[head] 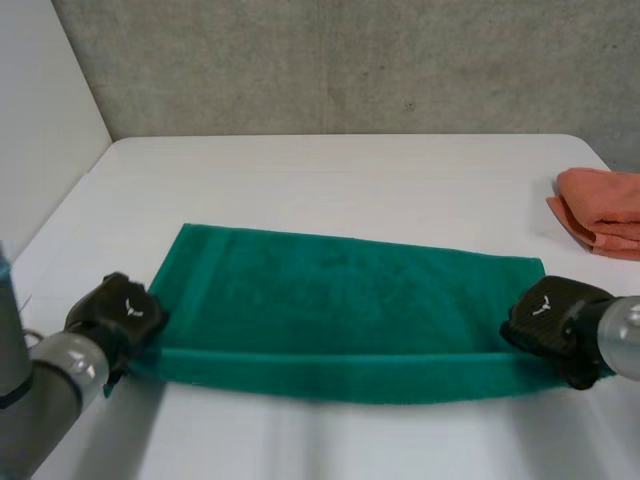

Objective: Fold the laundry.

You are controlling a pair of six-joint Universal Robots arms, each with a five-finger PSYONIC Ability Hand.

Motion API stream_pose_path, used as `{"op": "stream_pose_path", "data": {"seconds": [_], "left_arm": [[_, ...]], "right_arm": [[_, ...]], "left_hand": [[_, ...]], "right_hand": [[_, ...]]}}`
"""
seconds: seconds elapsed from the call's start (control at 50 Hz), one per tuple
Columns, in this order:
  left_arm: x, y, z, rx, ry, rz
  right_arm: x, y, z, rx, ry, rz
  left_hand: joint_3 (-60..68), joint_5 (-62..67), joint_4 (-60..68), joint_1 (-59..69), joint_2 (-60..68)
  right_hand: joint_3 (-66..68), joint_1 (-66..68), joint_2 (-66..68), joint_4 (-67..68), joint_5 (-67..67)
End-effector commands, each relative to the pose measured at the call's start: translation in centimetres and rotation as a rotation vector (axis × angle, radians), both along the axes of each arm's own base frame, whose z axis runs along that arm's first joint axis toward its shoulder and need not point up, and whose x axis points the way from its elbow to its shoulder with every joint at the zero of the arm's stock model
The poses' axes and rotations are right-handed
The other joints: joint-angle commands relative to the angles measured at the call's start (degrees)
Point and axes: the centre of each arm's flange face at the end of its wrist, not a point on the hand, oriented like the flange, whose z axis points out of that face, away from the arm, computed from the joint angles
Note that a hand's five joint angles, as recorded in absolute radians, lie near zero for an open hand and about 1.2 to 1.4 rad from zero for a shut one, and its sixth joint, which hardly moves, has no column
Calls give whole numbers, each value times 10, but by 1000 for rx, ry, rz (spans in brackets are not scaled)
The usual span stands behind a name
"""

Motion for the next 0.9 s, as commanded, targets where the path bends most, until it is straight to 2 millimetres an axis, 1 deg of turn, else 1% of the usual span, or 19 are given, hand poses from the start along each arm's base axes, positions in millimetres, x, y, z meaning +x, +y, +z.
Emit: {"op": "stream_pose_path", "data": {"seconds": [0.02,0.08,0.12,0.14,0.2,0.22,0.24,0.28,0.3,0.4,0.5,0.58,0.72,0.8,0.82,0.84,0.86,0.88,0.9], "left_arm": [[-24,-53,-19,-125,48,-13],[-31,-78,-33,-162,54,0],[-34,-89,-39,-182,55,3],[-39,-103,-42,-219,68,4],[-45,-119,-42,-273,89,1],[-47,-125,-41,-299,98,3],[-52,-138,-41,-356,118,2],[-56,-149,-41,-409,134,-2],[-60,-158,-41,-462,147,-5],[-71,-182,-43,-609,198,-28],[-76,-189,-49,-627,207,-51],[-76,-188,-55,-609,205,-62],[-77,-186,-60,-601,203,-71],[-80,-187,-64,-599,208,-91],[-80,-187,-65,-599,209,-94],[-80,-187,-67,-598,211,-98],[-81,-186,-67,-599,209,-100],[-81,-187,-67,-606,211,-99],[-82,-187,-65,-620,219,-99]], "right_arm": [[11,-39,-36,-57,-16,-74],[18,-58,-41,-133,4,-100],[21,-69,-44,-176,8,-116],[23,-81,-45,-223,5,-132],[27,-97,-47,-285,-12,-141],[29,-107,-49,-325,-23,-145],[31,-112,-51,-344,-30,-146],[34,-121,-52,-381,-41,-146],[36,-131,-54,-416,-47,-152],[44,-149,-62,-453,-61,-147],[49,-160,-71,-467,-65,-147],[50,-164,-77,-460,-61,-148],[48,-168,-66,-481,-86,-156],[48,-172,-68,-471,-101,-178],[47,-172,-71,-453,-100,-189],[46,-173,-71,-446,-102,-196],[46,-173,-70,-443,-105,-202],[45,-173,-69,-440,-109,-211],[45,-174,-62,-449,-131,-229]], "left_hand": [[119,138,114,143,117],[119,138,114,143,117],[119,138,114,143,117],[119,138,114,143,117],[119,138,114,143,117],[119,138,114,143,117],[119,138,114,143,117],[119,138,114,143,117],[119,138,114,143,117],[119,138,114,143,117],[119,138,114,143,117],[119,138,114,143,117],[119,138,114,143,117],[119,138,114,143,117],[119,138,114,143,117],[-132,-113,-137,-108,-135],[-378,-359,-383,-354,-380],[-581,-562,-586,-557,-583],[-549,-530,-554,-525,-552]], "right_hand": [[123,243,130,118,131],[123,243,130,118,131],[123,243,130,118,131],[123,243,130,118,131],[123,243,130,118,131],[123,243,130,118,131],[123,243,130,118,131],[123,243,130,118,131],[123,243,130,118,131],[123,243,130,118,131],[123,243,130,118,131],[123,243,130,118,131],[123,243,130,118,131],[123,243,130,118,131],[-254,-134,-247,-259,-246],[-555,-434,-548,-559,-546],[-577,-457,-570,-582,-569],[-577,-457,-570,-582,-569],[-577,-457,-570,-582,-569]]}}
